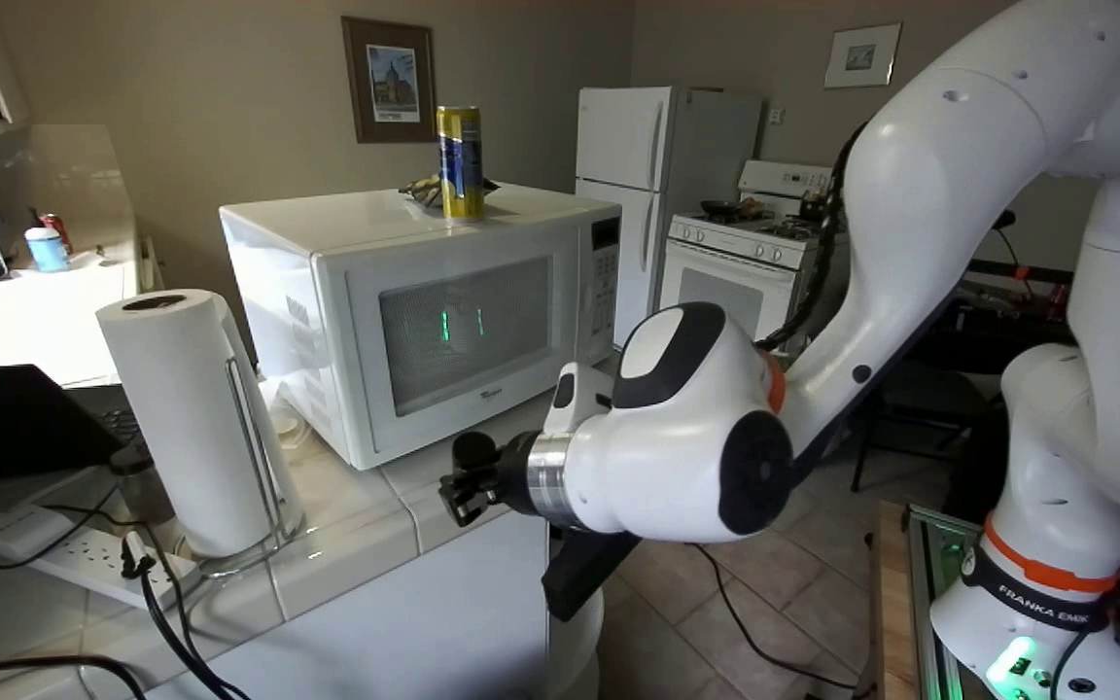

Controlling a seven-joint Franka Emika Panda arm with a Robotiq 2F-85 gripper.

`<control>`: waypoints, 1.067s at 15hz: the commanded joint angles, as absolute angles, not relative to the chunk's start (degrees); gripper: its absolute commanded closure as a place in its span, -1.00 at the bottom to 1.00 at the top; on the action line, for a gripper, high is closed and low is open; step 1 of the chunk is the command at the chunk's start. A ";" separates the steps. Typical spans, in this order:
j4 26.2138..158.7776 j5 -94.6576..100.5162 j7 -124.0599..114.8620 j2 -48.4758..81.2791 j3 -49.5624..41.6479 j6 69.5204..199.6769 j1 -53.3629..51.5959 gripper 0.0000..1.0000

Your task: Move the spice bottle to the right side of the microwave

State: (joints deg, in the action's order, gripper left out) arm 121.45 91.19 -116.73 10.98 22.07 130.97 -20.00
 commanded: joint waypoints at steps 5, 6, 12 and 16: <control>105.15 94.31 -116.83 25.18 20.21 125.51 -22.47 0.53; 103.69 93.99 -116.57 26.08 19.94 125.86 -22.39 0.53; 95.94 92.84 -115.94 30.42 17.71 127.19 -21.74 0.53; 91.21 92.28 -114.60 33.99 17.14 128.79 -21.85 0.53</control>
